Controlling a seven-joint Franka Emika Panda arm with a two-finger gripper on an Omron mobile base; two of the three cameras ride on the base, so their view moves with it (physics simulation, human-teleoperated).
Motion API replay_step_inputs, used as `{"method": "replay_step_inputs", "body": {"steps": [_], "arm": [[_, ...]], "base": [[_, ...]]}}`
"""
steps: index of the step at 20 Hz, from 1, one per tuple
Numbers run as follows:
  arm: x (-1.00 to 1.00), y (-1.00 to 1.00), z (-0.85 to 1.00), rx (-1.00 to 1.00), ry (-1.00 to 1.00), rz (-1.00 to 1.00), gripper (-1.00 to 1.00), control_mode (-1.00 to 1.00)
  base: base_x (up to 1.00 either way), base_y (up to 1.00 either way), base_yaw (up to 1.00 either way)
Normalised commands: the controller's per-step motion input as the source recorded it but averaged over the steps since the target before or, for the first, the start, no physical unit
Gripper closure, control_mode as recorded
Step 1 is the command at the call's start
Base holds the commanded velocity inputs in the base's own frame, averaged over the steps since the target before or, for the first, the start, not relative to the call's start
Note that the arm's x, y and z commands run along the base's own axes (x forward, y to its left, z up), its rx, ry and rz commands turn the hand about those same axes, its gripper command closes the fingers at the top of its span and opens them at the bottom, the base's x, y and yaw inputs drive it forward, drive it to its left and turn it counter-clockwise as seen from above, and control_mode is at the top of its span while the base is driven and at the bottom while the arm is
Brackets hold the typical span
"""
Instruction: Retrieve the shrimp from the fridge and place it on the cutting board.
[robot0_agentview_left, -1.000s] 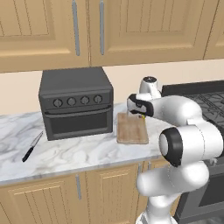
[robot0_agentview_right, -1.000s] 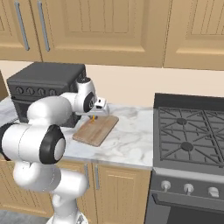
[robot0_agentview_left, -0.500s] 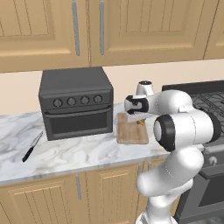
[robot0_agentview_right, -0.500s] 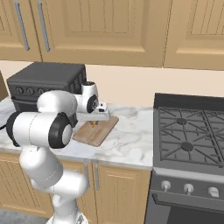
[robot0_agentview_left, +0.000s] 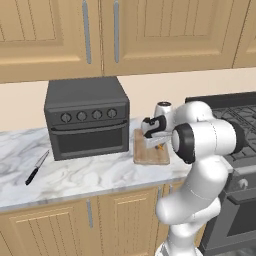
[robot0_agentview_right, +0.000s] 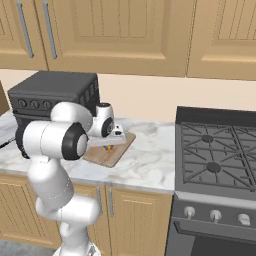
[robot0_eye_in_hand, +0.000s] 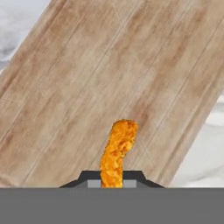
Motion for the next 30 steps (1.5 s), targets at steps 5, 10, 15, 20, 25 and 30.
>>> {"method": "replay_step_inputs", "body": {"steps": [5,10,15,20,25,30], "arm": [[0.32,0.00,-0.08,-0.01,0.02,0.02,1.00,-1.00],[0.31,0.00,-0.06,0.00,0.00,0.00,1.00,-1.00],[0.29,-0.03,-0.17,0.00,0.00,0.00,1.00,-1.00],[0.10,-0.08,-0.25,0.03,0.00,0.00,1.00,-1.00],[0.00,0.00,-0.13,0.04,0.00,0.00,-1.00,-1.00],[0.00,0.00,-0.02,0.00,0.00,0.00,-1.00,-1.00]], "base": [[0.00,0.00,0.00],[0.00,0.00,0.00],[0.00,0.00,0.00],[0.00,0.00,0.00],[0.00,0.00,0.00],[0.00,0.00,0.00]]}}
